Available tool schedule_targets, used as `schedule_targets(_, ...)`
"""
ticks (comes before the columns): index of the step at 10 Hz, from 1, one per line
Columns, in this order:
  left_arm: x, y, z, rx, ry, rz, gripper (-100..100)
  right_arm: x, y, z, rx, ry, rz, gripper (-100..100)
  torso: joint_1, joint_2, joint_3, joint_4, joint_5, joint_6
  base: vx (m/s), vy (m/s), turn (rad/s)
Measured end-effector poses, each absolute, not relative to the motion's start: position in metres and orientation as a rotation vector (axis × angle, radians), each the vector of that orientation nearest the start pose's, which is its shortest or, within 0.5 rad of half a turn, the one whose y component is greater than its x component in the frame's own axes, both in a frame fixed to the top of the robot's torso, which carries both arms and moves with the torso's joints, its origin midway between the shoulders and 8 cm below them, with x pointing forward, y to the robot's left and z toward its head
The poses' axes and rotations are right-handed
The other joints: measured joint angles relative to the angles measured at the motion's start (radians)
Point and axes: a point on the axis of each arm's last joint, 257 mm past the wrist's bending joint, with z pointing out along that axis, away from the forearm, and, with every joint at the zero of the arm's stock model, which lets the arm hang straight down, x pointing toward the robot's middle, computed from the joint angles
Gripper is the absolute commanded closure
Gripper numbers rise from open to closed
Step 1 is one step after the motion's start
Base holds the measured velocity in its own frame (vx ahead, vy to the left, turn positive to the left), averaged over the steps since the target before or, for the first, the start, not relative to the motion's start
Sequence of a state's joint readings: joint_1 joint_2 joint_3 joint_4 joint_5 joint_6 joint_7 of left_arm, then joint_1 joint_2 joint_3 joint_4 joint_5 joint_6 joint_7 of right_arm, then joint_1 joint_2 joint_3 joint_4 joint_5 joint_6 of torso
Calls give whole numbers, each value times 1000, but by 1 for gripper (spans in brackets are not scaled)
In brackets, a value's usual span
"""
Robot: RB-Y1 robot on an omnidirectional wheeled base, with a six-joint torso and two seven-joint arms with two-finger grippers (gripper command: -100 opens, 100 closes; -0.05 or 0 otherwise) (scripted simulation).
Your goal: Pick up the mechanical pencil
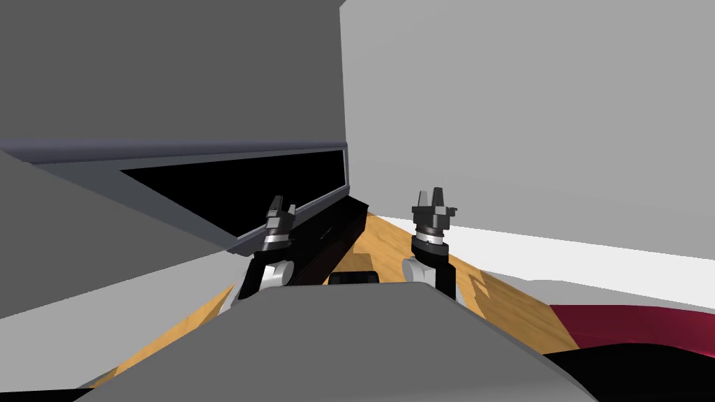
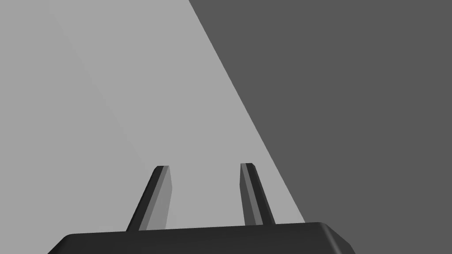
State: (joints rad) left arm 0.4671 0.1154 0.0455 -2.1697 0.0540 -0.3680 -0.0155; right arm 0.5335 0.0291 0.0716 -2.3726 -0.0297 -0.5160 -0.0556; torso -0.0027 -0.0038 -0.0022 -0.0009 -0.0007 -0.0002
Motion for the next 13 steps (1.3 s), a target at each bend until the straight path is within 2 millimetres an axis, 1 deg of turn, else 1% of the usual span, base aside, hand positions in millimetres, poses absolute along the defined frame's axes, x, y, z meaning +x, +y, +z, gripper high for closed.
schedule_targets(2,390,310,-59,-835,850,-1225,-100,321,-264,58,661,497,1448,0,1,0,0,0,0,0,59,-33,-91)
schedule_targets(3,392,315,-72,-877,869,-1225,-100,321,-264,58,661,497,1448,0,0,0,0,0,0,0,51,-35,-57)
schedule_targets(4,394,318,-78,-904,879,-1226,-100,321,-264,58,661,497,1448,0,0,0,0,0,0,0,61,-45,-124)
schedule_targets(5,396,320,-92,-950,896,-1226,-100,321,-264,58,661,497,1448,0,-1,0,0,0,0,0,56,-27,-62)
schedule_targets(8,400,335,-121,-1062,933,-1221,-100,321,-264,58,661,497,1448,0,1,0,0,0,0,0,65,-30,-123)
schedule_targets(9,401,341,-141,-1118,951,-1214,-100,321,-264,58,661,497,1448,0,0,-1,0,0,0,0,66,-25,-57)
schedule_targets(10,402,344,-149,-1151,957,-1213,-100,321,-264,58,661,497,1448,0,1,0,0,0,0,0,66,-36,-126)
schedule_targets(11,404,350,-165,-1205,967,-1208,-100,321,-264,58,661,497,1448,0,0,0,0,0,0,0,65,-29,-69)
schedule_targets(12,402,353,-174,-1242,975,-1203,-100,321,-264,58,661,497,1448,0,0,0,0,0,0,0,88,-38,-155)
schedule_targets(13,402,362,-190,-1300,985,-1195,-100,321,-264,58,661,497,1448,0,0,-1,-1,0,0,0,135,-45,-223)
